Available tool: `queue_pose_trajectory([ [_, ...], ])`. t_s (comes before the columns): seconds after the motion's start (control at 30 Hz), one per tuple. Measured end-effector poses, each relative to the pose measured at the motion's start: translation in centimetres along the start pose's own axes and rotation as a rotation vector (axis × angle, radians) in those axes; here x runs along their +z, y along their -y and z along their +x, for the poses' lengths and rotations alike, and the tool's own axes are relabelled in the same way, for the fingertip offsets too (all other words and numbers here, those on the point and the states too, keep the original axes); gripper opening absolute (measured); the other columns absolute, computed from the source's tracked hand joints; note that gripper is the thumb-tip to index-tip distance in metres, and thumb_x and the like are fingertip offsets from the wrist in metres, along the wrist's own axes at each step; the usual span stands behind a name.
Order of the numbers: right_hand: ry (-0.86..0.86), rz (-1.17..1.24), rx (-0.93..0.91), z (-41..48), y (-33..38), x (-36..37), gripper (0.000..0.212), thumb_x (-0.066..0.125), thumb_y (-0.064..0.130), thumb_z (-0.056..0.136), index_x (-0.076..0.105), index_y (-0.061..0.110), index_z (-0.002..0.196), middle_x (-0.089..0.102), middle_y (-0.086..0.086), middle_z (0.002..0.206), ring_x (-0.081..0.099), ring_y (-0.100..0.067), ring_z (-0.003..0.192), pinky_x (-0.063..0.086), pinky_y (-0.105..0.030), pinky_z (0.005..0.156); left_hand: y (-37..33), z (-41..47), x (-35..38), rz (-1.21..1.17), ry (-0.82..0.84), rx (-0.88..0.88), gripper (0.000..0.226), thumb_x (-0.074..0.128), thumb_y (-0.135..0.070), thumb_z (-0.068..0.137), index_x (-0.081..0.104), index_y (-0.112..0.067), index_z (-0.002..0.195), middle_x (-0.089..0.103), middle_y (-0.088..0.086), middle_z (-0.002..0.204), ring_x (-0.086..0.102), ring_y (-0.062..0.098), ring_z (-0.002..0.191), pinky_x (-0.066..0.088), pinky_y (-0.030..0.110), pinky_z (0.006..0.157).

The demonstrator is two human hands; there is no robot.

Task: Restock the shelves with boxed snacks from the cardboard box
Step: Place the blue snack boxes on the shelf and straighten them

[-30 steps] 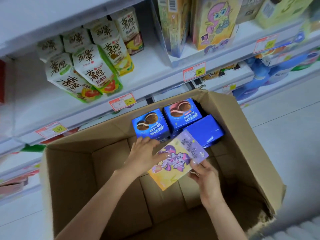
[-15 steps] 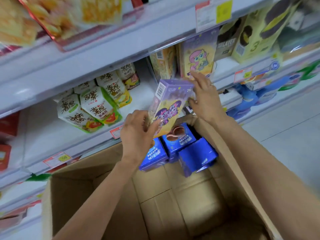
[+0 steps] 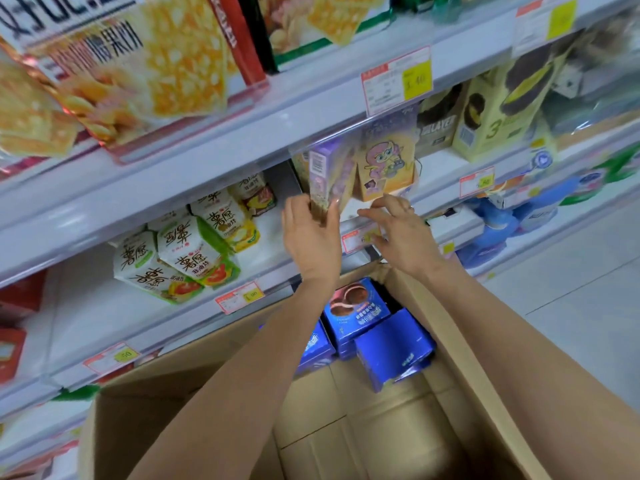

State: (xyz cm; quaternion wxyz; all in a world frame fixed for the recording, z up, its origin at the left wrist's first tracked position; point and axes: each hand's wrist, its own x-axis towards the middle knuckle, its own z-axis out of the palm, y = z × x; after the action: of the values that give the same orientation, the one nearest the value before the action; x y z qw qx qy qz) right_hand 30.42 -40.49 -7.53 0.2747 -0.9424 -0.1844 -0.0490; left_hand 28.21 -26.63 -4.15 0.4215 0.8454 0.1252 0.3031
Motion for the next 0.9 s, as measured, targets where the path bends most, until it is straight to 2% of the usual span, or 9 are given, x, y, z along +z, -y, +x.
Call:
queue_pose_trajectory([
  [0.13,0.027,0.011,0.017,0.0,0.1,-0.2,0.050,0.062,0.005,0.081,0.055,0.013,0.130,0.048,-0.010,0.126,0.038,-0.028,0.122,0.044,-0.044,0.088,-0.7,1.2,1.4,0.059,-0.008,-0.150,0.031,0.068,-0.024,0.083,0.051,0.002,0.087,0.054,0.015,0.090,0.049,0.027,0.074,0.034,0.030,0.063],
  [0.2,0.028,0.010,0.026,0.0,0.1,-0.3,0.051,0.061,0.006,0.082,0.054,0.014,0.131,0.047,-0.009,0.127,0.037,-0.027,0.122,0.043,-0.041,0.088,-1.2,1.9,1.8,0.098,-0.007,-0.157,0.035,0.067,-0.027,0.084,0.052,0.002,0.094,0.055,0.015,0.099,0.053,0.029,0.082,0.029,0.025,0.062],
  [0.27,0.036,0.003,0.029,0.1,0.1,-0.3,0.051,0.061,0.007,0.083,0.053,0.015,0.132,0.046,-0.008,0.128,0.037,-0.026,0.122,0.042,-0.039,0.088,-1.6,2.7,2.2,0.151,0.011,-0.161,0.039,0.066,-0.030,0.085,0.053,0.002,0.103,0.055,0.015,0.110,0.054,0.030,0.095,0.030,0.026,0.066],
  [0.37,0.042,-0.008,0.022,0.1,0.0,-0.4,0.051,0.060,0.008,0.083,0.051,0.015,0.133,0.045,-0.008,0.129,0.036,-0.025,0.122,0.042,-0.038,0.088,-1.8,3.5,2.5,0.272,0.127,-0.172,0.048,0.065,-0.034,0.085,0.049,-0.001,0.116,0.052,0.014,0.121,0.052,0.031,0.108,0.034,0.031,0.078],
  [0.43,0.040,0.002,0.015,0.0,-0.1,-0.3,0.052,0.061,0.008,0.083,0.051,0.015,0.133,0.044,-0.009,0.130,0.035,-0.025,0.124,0.044,-0.040,0.088,-1.4,3.7,2.4,0.413,0.244,-0.156,0.054,0.066,-0.040,0.083,0.048,-0.004,0.118,0.055,0.013,0.121,0.053,0.030,0.110,0.038,0.034,0.079],
  [0.53,0.035,0.017,0.014,-0.2,-0.2,0.1,0.053,0.061,0.008,0.083,0.050,0.014,0.134,0.043,-0.009,0.132,0.031,-0.025,0.128,0.044,-0.041,0.088,-0.8,3.6,1.9,0.544,0.343,-0.116,0.054,0.067,-0.042,0.082,0.048,-0.004,0.116,0.059,0.013,0.117,0.055,0.030,0.109,0.041,0.036,0.076],
  [0.7,0.024,0.020,0.010,-0.1,-0.5,0.5,0.056,0.063,0.007,0.081,0.049,0.013,0.135,0.043,-0.010,0.133,0.032,-0.027,0.129,0.044,-0.046,0.092,-0.4,3.5,1.2,0.451,0.331,-0.118,0.057,0.069,-0.036,0.081,0.041,-0.003,0.118,0.065,0.013,0.106,0.059,0.032,0.101,0.042,0.038,0.071],
  [0.8,-0.032,-0.011,-0.007,-0.5,-0.4,0.9,0.055,0.064,0.006,0.079,0.052,0.012,0.132,0.043,-0.013,0.139,0.030,-0.031,0.137,0.038,-0.050,0.101,0.5,1.5,-0.7,0.319,0.316,0.000,0.036,0.065,-0.032,0.085,0.047,-0.009,0.107,0.065,-0.002,0.093,0.060,0.020,0.084,0.041,0.032,0.067],
  [0.9,-0.205,-0.013,-0.009,-2.7,0.7,1.7,0.050,0.062,0.001,0.075,0.056,0.008,0.124,0.046,-0.015,0.138,0.038,-0.033,0.132,0.036,-0.049,0.102,2.6,-2.4,-3.7,0.255,0.348,0.111,0.017,0.057,-0.023,0.091,0.053,-0.013,0.104,0.058,-0.012,0.089,0.055,0.009,0.071,0.044,0.027,0.065],
])
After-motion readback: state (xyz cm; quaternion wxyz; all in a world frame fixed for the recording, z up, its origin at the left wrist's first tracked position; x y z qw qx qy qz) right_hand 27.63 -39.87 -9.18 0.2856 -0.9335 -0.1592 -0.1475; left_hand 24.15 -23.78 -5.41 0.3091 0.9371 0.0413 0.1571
